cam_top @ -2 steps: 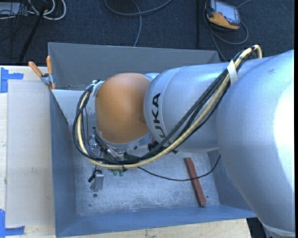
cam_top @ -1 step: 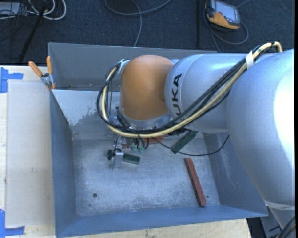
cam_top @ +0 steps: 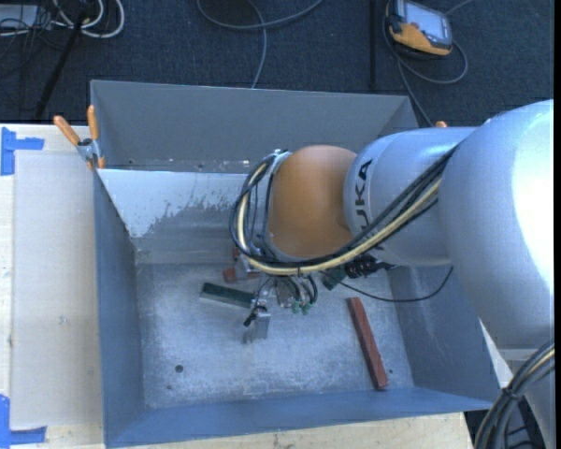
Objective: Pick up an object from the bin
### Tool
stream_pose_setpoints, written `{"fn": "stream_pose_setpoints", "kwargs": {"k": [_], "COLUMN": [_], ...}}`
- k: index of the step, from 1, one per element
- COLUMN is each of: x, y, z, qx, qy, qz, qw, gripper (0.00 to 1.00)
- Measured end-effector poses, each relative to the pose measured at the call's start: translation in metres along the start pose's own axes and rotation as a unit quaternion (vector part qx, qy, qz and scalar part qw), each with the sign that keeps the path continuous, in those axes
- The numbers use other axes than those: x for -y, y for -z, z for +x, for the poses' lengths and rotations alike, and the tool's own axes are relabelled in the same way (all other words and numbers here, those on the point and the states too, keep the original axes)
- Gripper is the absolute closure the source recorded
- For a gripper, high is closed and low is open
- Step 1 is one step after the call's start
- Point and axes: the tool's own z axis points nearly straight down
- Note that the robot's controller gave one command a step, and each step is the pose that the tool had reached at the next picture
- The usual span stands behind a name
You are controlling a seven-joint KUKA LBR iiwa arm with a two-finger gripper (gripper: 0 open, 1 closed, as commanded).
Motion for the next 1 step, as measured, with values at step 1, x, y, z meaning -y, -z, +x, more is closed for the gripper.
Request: {"fn": "stream_pose_setpoints", "kwargs": {"k": [1], "x": [-0.0041], "y": [0.0035], "z": [-0.0010], "qx": [0.0020], "qy": [0.001], "qz": [-0.001], "qw": [1.0000], "gripper": [1.00]}}
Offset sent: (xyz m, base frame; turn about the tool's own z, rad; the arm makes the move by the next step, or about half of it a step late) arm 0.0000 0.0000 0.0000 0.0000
